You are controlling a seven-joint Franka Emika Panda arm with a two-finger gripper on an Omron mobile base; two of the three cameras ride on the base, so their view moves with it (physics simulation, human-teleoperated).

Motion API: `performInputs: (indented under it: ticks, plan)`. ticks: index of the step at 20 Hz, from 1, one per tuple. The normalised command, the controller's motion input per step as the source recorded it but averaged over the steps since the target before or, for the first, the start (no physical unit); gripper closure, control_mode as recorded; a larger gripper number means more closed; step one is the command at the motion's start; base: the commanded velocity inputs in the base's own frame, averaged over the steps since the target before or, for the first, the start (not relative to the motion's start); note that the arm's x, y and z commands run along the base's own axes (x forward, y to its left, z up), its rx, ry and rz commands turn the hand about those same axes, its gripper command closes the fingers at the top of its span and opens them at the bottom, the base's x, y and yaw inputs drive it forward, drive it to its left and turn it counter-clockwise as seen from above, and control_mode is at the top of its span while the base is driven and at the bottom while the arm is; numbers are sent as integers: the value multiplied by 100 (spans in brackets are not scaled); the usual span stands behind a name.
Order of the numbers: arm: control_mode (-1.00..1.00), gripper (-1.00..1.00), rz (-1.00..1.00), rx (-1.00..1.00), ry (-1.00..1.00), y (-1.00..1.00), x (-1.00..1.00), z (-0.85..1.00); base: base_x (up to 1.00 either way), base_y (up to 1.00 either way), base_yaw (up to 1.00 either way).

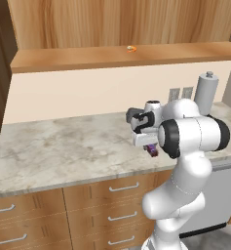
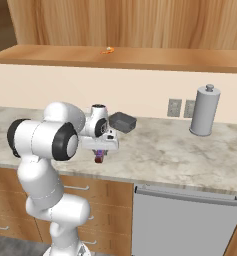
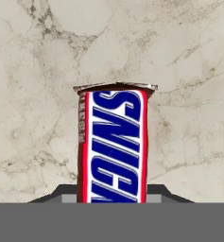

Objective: Pick the bar and bar from the counter and place them in the cabinets closest to them.

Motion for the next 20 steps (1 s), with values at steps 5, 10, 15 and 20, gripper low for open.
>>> performInputs:
  ticks: [5,10,15,20]
  plan:
    - [-100,100,0,3,10,-6,-4,60,0,0,0]
    - [-100,100,0,3,4,-8,-32,54,0,0,0]
    - [-100,100,0,4,-1,-10,-47,55,0,0,0]
    - [-100,100,1,5,-7,-11,-47,60,0,0,0]
